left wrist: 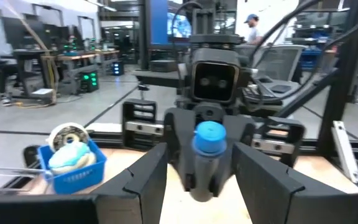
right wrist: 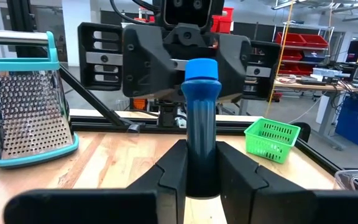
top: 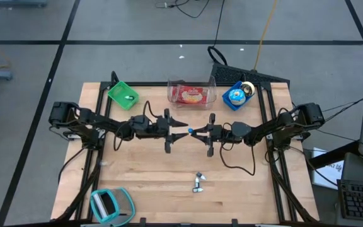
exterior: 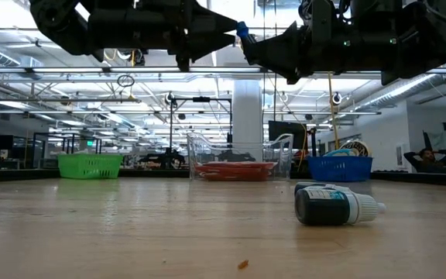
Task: Pick & Place Food Item
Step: Put the blue food coloring bottle into the green bin
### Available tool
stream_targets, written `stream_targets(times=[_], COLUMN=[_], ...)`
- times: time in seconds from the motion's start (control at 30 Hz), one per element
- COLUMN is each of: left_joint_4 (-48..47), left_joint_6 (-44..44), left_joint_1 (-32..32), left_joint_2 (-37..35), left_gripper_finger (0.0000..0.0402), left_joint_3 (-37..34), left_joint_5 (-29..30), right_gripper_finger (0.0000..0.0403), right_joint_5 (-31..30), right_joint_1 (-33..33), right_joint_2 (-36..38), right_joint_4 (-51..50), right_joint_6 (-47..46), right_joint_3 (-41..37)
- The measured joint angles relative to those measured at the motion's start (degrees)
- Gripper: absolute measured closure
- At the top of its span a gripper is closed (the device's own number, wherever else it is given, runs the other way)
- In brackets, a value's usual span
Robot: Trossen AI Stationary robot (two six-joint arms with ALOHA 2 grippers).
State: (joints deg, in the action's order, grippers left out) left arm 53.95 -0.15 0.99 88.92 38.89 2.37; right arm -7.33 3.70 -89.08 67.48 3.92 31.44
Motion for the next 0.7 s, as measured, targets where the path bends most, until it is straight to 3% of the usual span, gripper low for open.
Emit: stream_targets(times=[0.7], left_joint_4=[-1.13], left_joint_6=[-0.67], left_joint_1=[0.26], left_joint_2=[1.81], left_gripper_finger=[0.022], left_joint_3=[3.68], left_joint_5=[0.75], right_gripper_finger=[0.0344], right_joint_5=[-0.04], right_joint_1=[-0.02], right_joint_2=[0.0], right_joint_4=[0.04], right_joint_6=[0.02], right_joint_3=[0.0])
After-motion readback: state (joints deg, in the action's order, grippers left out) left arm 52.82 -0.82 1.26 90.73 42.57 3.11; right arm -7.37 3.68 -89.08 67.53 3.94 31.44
